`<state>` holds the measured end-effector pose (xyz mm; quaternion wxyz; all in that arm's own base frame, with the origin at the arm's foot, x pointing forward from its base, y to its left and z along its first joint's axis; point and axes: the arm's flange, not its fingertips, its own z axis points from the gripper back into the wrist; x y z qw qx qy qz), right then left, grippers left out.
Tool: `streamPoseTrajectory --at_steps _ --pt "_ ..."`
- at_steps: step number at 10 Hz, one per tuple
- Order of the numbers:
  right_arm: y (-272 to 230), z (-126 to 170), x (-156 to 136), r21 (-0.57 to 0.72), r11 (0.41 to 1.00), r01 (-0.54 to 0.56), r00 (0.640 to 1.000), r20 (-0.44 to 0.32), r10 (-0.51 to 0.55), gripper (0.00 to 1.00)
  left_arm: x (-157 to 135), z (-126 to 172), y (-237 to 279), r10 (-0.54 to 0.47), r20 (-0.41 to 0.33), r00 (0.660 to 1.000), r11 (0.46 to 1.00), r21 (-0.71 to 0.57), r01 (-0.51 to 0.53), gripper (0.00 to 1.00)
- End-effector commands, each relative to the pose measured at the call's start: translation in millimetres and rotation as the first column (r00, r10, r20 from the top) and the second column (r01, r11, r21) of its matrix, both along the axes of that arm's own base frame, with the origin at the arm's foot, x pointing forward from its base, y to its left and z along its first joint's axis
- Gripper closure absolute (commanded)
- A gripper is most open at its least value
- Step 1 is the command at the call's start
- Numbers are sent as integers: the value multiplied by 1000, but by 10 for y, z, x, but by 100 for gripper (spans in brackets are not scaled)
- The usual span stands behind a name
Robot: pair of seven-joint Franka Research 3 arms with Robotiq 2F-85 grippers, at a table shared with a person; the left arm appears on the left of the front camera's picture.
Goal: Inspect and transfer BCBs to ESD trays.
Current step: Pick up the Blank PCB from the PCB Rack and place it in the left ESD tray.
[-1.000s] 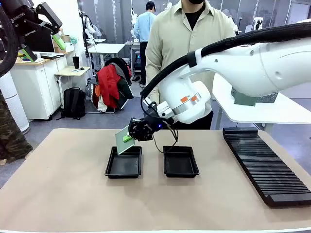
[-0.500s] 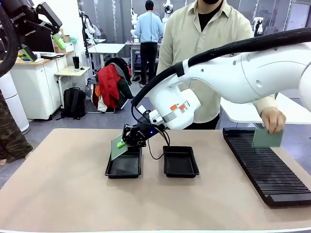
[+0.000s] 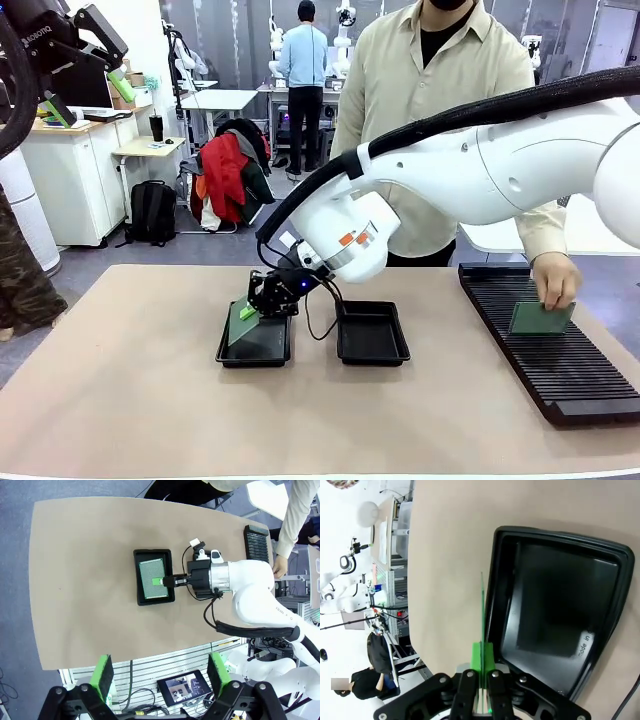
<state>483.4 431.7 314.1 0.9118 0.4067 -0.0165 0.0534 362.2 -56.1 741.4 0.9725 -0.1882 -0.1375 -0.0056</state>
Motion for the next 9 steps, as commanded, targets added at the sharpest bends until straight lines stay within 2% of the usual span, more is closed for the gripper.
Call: streamPoseTrajectory --at_steps 1,4,9 --pt "57 -21 -19 -53 998 47 999 5 -47 98 -9 -16 3 1 0 1000 1000 -1 -1 0" --pt "47 -119 19 -93 993 72 997 -13 -74 98 -9 -16 3 1 0 1000 1000 -1 -1 0" --pt "53 -199 105 -140 986 91 996 7 -91 98 -9 -16 3 1 0 1000 1000 -1 -1 0"
